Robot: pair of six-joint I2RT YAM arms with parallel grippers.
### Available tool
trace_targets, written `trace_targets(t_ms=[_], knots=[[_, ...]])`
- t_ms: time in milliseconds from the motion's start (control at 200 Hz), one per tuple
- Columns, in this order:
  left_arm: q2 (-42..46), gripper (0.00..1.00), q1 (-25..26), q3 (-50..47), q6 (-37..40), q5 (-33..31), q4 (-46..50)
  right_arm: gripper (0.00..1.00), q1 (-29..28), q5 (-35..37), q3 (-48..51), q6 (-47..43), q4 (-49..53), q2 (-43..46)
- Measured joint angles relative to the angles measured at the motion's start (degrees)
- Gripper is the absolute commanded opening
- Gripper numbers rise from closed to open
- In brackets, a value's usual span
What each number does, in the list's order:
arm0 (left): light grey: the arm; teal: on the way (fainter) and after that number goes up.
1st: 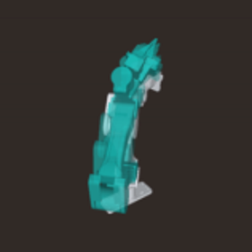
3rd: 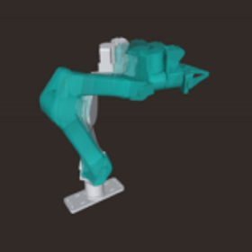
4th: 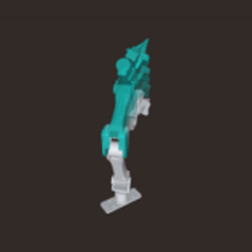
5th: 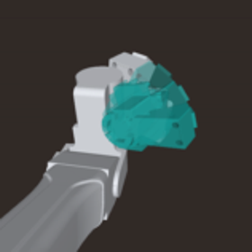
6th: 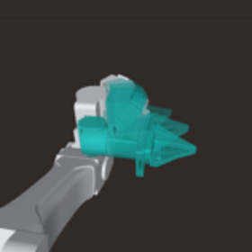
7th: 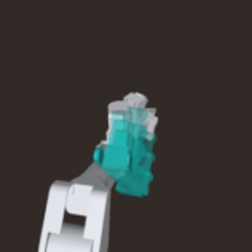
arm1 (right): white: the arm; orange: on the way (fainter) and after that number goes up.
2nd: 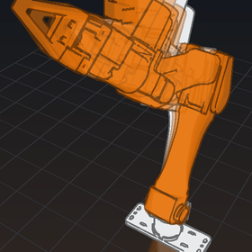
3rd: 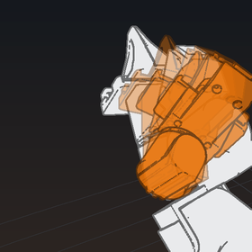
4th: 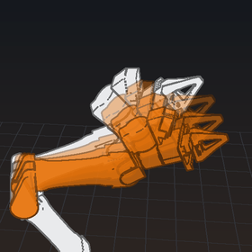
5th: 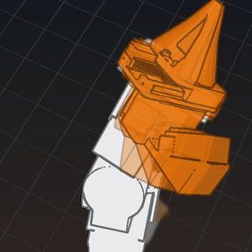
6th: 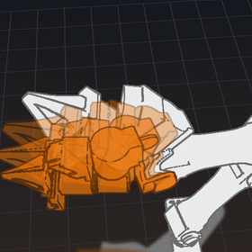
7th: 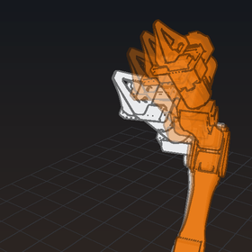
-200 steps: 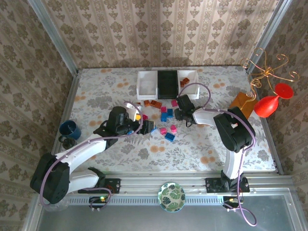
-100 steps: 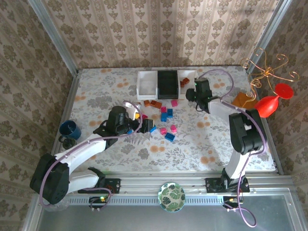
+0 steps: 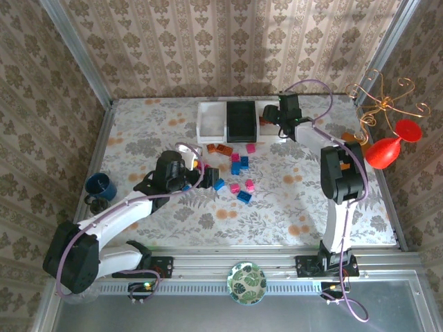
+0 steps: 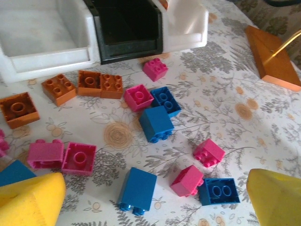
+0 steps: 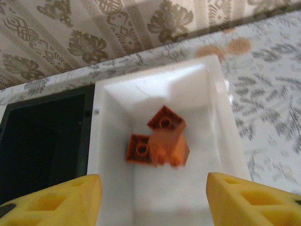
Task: Sort the legos into containers by color
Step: Place the lego in the container, then pick up the lego from the center of the table.
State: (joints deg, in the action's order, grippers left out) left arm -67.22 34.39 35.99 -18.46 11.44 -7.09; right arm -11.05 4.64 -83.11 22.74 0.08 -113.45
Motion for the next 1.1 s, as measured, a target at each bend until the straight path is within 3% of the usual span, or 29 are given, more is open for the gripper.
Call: trace_targets(t_ms=[175, 390, 495, 725, 1100], knots=[[-0.33, 1.0, -3.85, 0.72, -0.33, -2.78, 5.64, 0.7, -2.05, -0.48, 16.57, 0.44, -0.13, 15.61], [-0.33, 0.97, -9.11, 0.5, -1.6, -7.26, 14.71, 0.87, -13.51, -0.5, 30.47, -0.61, 1.2, 31.65], [-1.88, 0.97, -9.2, 0.11, -3.06, -8.55, 17.07, 0.89, -16.35, -0.63, 32.81, -1.79, 2.12, 33.53], [-10.43, 0.92, -8.7, 0.07, -6.43, -10.36, 17.38, 0.9, -17.03, -0.7, 35.06, -3.08, 1.55, 33.38], [-18.12, 0.74, -5.53, 2.32, -8.57, -14.19, 16.59, 0.9, -17.22, -0.85, 36.89, -3.28, 0.11, 32.11]])
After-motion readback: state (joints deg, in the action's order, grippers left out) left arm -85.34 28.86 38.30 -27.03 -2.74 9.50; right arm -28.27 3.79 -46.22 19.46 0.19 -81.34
